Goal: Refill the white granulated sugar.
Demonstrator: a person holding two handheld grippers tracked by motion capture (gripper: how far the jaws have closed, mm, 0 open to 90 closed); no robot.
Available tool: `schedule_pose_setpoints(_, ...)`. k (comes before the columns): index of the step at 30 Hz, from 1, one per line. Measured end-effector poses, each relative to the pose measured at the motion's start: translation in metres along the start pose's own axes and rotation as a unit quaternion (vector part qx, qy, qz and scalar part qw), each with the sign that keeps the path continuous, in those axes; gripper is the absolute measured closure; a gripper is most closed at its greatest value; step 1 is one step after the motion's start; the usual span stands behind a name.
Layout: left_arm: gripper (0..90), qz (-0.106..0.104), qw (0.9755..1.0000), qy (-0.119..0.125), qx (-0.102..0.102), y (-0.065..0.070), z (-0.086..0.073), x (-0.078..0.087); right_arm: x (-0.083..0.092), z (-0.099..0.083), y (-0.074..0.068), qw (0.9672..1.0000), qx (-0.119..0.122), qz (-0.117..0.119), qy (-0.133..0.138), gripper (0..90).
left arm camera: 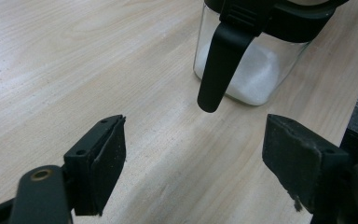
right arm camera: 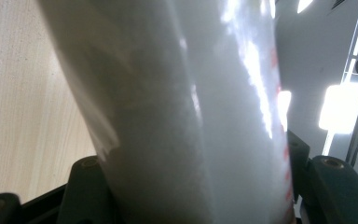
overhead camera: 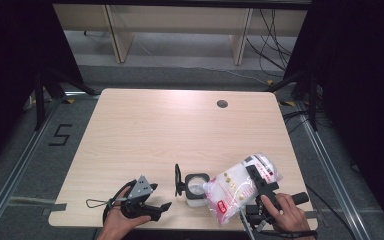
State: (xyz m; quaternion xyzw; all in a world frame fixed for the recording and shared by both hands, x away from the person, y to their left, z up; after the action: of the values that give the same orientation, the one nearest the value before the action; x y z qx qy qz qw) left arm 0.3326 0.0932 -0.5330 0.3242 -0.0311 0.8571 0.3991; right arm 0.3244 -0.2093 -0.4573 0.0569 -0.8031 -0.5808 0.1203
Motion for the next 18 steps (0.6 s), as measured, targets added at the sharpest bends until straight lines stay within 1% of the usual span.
schedule_pose_setpoints(1,21.1,-0.001,0.9999,-0.001,-0.012,-0.0013,0.0006,0.0004,0.0004,-0.0002,-0.0002,1.0,-0.003,-0.002,-0.002,41.9)
schedule_pose_setpoints(2,21.1,-0.001,0.9999,-0.001,-0.012,-0.0013,0.0006,0.0004,0.0004,-0.0002,-0.0002,1.0,-0.003,-0.002,-0.002,41.9)
schedule_pose_setpoints(3,21.1,0.004,1.0,-0.001,-0.005,-0.0014,0.0001,0.0005,0.0009,-0.0004,-0.0012,0.9999,-0.014,-0.002,-0.004,41.9)
schedule_pose_setpoints(4,21.1,0.004,1.0,-0.001,-0.005,-0.0014,0.0001,0.0005,0.0009,-0.0004,-0.0012,0.9999,-0.014,-0.002,-0.004,41.9)
schedule_pose_setpoints(5,21.1,0.003,1.0,-0.001,-0.005,-0.0014,0.0002,0.0004,0.002,-0.0005,0.001,1.0,-0.002,0.001,-0.009,42.0)
schedule_pose_setpoints(6,21.1,0.003,1.0,-0.001,-0.005,-0.0014,0.0002,0.0004,0.002,-0.0005,0.001,1.0,-0.002,0.001,-0.009,42.0)
schedule_pose_setpoints(7,21.1,0.003,1.0,-0.001,-0.005,-0.0014,0.0002,0.0004,0.0006,0.0008,0.0034,0.9999,0.011,-0.004,0.002,42.0)
schedule_pose_setpoints(9,21.1,0.0,1.0,-0.002,-0.007,-0.0009,0.0002,0.0003,0.0007,0.001,0.0041,0.9999,0.016,-0.004,0.003,42.0)
schedule_pose_setpoints(10,21.1,-0.001,0.9999,-0.001,-0.012,-0.0013,0.0006,0.0003,0.0009,0.0005,0.0045,0.9998,0.02,-0.003,0.001,42.0)
schedule_pose_setpoints(11,21.1,-0.001,0.9999,0.0,-0.011,-0.0012,0.0006,0.0004,0.0009,0.0004,0.0048,0.9997,0.023,-0.003,0.0,42.0)
schedule_pose_setpoints(12,21.1,-0.001,0.9999,-0.001,-0.012,-0.0013,0.0006,0.0004,0.0019,-0.0006,0.0008,1.0,-0.001,0.001,-0.008,42.0)
schedule_pose_setpoints(13,21.1,0.001,0.9999,-0.001,-0.012,-0.0017,0.0006,0.0004,0.0009,0.0,0.0025,1.0,0.01,-0.002,-0.001,42.0)
schedule_pose_setpoints(14,21.1,0.004,1.0,-0.002,-0.005,-0.0015,0.0001,0.0005,0.0006,0.0008,0.0064,0.9994,0.033,-0.004,0.004,42.0)
schedule_pose_setpoints(15,21.1,0.003,1.0,-0.001,-0.005,-0.0015,0.0002,0.0004,0.0012,-0.0001,0.0037,0.9999,0.016,0.0,-0.002,42.0)
schedule_pose_setpoints(16,21.1,0.004,1.0,-0.001,-0.006,-0.0016,0.0002,0.0005,-0.0001,0.0003,0.003,0.9999,0.009,-0.01,0.005,42.0)
schedule_pose_setpoints(17,21.1,0.002,0.9999,-0.001,-0.01,-0.0019,0.0005,0.0006,-0.0003,0.0002,0.0035,0.9998,0.016,-0.009,0.006,42.0)
schedule_pose_setpoints(18,21.1,0.002,0.9999,-0.001,-0.01,-0.0019,0.0005,0.0006,-0.0003,0.0002,0.0035,0.9998,0.016,-0.009,0.006,42.0)
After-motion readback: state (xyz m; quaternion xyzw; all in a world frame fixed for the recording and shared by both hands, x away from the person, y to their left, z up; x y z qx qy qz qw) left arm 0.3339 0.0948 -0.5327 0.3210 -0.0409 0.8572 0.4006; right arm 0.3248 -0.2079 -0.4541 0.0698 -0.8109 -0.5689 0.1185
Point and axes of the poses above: each handheld gripper's, and its own axes: x roughly backward along the jaws, z roughly out of its top, y roughly to its right, the point moved 6 cm from there along -x, roughly forward along the jaws, and after that the axes turned 8 degrees about x, right-handed, at the moved point
